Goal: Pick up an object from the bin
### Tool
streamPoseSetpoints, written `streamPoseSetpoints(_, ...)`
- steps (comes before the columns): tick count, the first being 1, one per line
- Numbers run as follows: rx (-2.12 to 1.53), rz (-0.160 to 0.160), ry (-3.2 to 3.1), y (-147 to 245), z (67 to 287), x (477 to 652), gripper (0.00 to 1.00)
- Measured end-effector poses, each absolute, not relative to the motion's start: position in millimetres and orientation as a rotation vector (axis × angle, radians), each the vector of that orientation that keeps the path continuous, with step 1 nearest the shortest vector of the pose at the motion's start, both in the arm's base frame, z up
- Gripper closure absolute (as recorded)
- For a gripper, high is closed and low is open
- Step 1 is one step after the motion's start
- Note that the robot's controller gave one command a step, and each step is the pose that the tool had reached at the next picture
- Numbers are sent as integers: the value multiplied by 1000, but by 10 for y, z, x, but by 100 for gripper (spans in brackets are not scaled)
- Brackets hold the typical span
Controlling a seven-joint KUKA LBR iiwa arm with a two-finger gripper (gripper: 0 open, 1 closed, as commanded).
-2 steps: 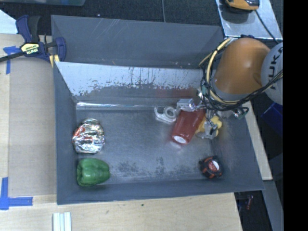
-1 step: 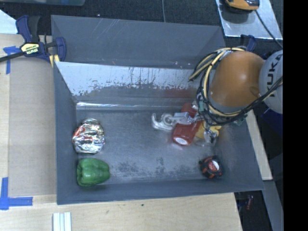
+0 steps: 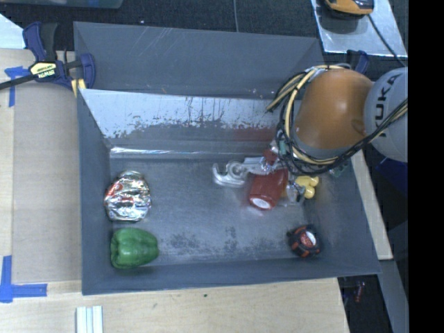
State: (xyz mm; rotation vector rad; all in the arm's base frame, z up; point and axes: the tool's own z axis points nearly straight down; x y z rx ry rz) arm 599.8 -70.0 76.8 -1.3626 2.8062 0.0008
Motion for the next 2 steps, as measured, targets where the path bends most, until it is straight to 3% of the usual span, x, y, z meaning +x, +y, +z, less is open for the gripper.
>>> streamPoseSetpoints(1, -1044, 8, 2942, -271, 1533, 5877, 0)
streamPoseSetpoints(2, -1123, 0, 2902, -266, 1301, 6049, 0)
